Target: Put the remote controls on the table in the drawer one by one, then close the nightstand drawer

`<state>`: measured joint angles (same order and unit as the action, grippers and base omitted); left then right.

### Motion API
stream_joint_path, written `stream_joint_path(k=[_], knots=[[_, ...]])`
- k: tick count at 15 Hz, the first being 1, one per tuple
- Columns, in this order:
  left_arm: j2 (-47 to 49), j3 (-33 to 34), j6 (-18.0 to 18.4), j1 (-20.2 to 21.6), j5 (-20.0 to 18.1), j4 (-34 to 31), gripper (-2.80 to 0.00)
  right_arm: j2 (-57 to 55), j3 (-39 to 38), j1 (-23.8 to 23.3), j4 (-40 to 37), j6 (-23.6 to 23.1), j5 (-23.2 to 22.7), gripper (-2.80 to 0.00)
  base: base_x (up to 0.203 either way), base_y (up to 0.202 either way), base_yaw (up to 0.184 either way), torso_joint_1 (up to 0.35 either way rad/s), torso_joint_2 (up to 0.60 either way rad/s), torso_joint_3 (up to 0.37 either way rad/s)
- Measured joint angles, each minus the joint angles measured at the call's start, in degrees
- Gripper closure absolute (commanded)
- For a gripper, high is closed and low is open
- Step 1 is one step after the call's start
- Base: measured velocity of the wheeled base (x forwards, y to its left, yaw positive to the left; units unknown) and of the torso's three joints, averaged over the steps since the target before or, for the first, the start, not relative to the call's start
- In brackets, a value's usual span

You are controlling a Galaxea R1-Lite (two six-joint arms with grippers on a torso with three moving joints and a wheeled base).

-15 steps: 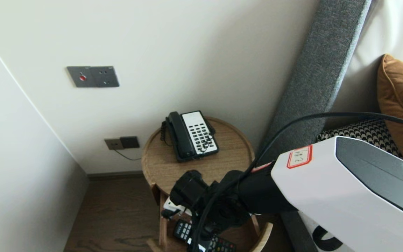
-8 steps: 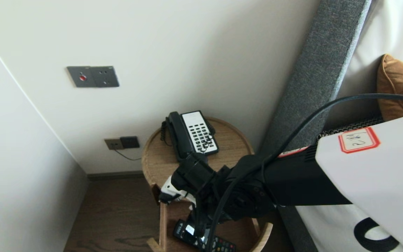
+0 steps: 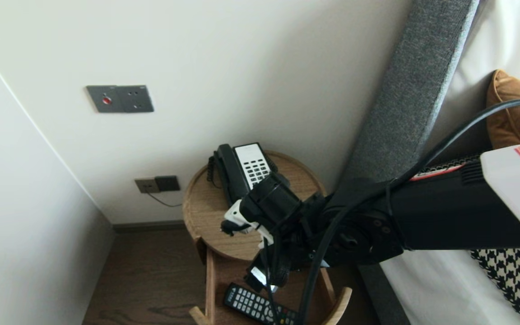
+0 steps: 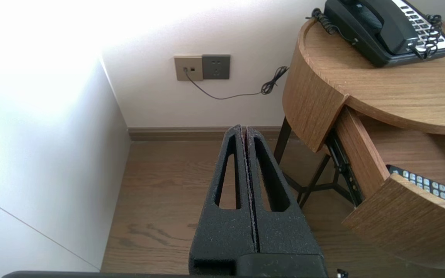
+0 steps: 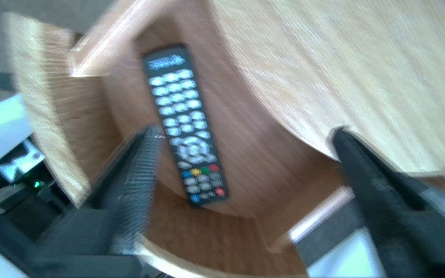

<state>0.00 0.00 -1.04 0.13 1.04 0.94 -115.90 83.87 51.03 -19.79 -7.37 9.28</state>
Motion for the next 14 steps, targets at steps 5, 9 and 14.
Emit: stream_joint_path(k=[5,9,14], knots=[[0.0,0.0,0.0,0.0,0.0,0.0,0.00,4.8,-5.6,-2.2,0.1,5.3,0.8,0.00,0.000,0.000,0.000,0.000,0.00,0.000],[0.0,0.0,0.0,0.0,0.0,0.0,0.00,7.4,-11.3,-2.5,0.6,10.8,3.5,0.00,0.000,0.000,0.000,0.000,0.00,0.000],[0.0,0.0,0.0,0.0,0.0,0.0,0.00,10.2,-15.7,-2.4,0.6,19.0,4.5,0.00,0.000,0.000,0.000,0.000,0.00,0.000]])
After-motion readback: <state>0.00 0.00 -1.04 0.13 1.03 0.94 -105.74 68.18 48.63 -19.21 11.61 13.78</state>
